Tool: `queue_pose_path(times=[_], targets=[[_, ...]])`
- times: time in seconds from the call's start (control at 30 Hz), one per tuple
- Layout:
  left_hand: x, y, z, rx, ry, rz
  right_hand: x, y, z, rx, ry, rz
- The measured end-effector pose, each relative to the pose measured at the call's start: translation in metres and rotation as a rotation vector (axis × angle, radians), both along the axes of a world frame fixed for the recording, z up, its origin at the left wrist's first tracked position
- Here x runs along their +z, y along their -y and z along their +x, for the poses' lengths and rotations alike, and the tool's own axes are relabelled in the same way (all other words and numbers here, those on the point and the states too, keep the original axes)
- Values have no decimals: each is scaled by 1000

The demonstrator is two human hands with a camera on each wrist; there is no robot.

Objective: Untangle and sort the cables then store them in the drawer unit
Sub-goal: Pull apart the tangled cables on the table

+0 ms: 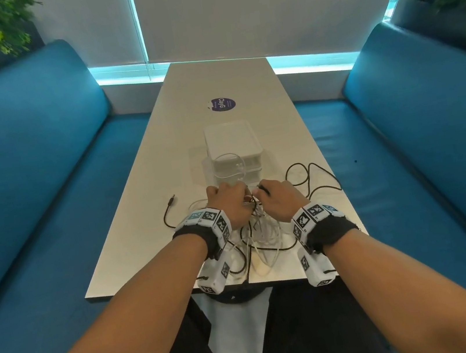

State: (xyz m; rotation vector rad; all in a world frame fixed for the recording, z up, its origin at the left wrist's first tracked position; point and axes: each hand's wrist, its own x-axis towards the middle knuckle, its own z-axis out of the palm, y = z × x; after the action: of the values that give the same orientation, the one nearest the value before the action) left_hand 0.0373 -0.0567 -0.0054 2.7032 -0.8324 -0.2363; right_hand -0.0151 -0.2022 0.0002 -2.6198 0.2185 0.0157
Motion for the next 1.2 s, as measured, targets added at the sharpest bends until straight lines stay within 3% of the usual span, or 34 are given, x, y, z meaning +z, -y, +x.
queue_pose_path(times=[0.27,0.53,1.07,1.2], targets=[[-3,-15,3,-128,83,38,0,11,-4,-43,-29,5],[-16,-22,10,-92,121,198,2,6,1,-22,-36,-53],[-7,-22,5,-174,197,220,2,12,-2,-55,3,-88],[-3,-25,5,-125,70,164,2,15,0,-92,32,-72]])
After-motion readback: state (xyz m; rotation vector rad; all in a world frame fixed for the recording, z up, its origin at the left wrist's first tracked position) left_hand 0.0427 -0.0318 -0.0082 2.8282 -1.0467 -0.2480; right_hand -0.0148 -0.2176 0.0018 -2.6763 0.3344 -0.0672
